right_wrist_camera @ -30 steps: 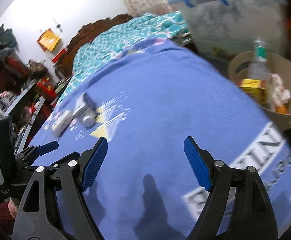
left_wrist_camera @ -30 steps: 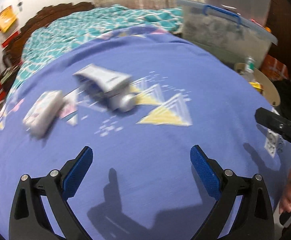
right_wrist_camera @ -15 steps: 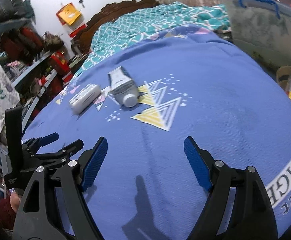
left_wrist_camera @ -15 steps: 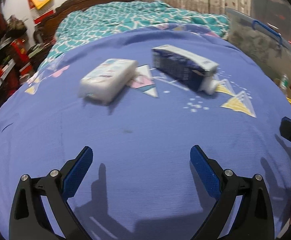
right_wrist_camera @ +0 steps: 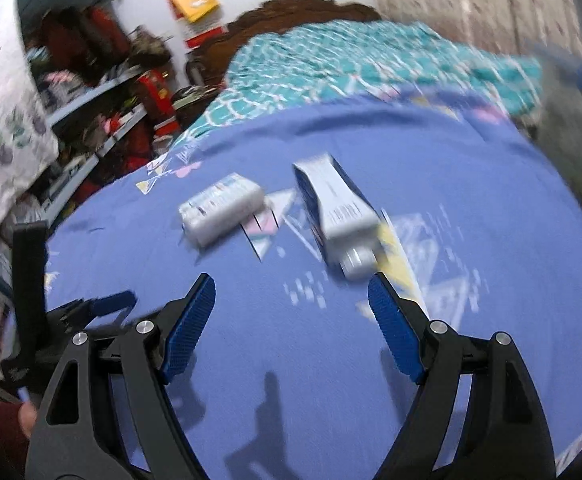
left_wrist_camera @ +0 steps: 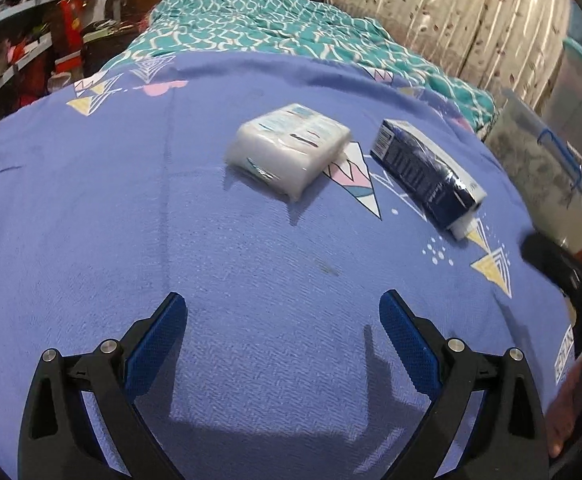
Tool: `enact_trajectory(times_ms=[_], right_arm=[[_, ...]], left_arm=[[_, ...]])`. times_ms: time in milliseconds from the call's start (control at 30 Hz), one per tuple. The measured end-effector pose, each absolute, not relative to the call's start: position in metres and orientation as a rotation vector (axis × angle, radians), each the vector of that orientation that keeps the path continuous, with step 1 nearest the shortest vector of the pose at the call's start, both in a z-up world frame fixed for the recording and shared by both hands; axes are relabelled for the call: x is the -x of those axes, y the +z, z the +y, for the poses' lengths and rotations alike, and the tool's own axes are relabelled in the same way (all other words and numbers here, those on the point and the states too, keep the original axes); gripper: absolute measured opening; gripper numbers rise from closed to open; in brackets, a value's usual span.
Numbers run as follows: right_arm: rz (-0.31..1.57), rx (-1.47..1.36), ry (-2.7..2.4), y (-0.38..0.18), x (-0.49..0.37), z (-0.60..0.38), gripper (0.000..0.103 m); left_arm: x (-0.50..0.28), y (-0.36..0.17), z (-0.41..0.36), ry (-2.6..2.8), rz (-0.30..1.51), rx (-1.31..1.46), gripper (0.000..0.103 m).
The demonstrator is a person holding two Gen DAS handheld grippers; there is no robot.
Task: Collect trash
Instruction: 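Grasp the tissue pack with the left gripper while the right grasps the milk carton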
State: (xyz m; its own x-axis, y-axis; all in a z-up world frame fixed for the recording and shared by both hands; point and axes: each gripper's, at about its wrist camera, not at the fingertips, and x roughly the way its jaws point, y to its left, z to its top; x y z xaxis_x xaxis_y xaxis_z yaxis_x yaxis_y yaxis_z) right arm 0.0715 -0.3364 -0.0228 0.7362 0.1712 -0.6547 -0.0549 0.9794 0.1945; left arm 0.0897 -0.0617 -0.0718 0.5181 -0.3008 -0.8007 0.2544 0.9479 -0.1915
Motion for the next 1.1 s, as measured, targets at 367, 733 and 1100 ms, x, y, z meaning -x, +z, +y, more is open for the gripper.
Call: enact_trajectory(times_ms=[367, 733, 1100], right_arm=[[0.852, -0.176, 0.016, -0.067, -0.148, -0.363, 0.091], [0.903, -0.181, 0.073, -0.081, -0.155, -0.36, 0.057], [0.906, -0.177, 0.111, -0.079, -0.075, -0.364, 0.058]], left_arm=[[-0.144, -0.053, -0.08, -0.296, 0.917, -0.086, 0.094], [-0.202, -0.079, -0.122, -0.255, 1.017, -0.163, 0.065], [-0.098, -0.077, -0.115, -0.349, 0.983, -0.232, 0.062]])
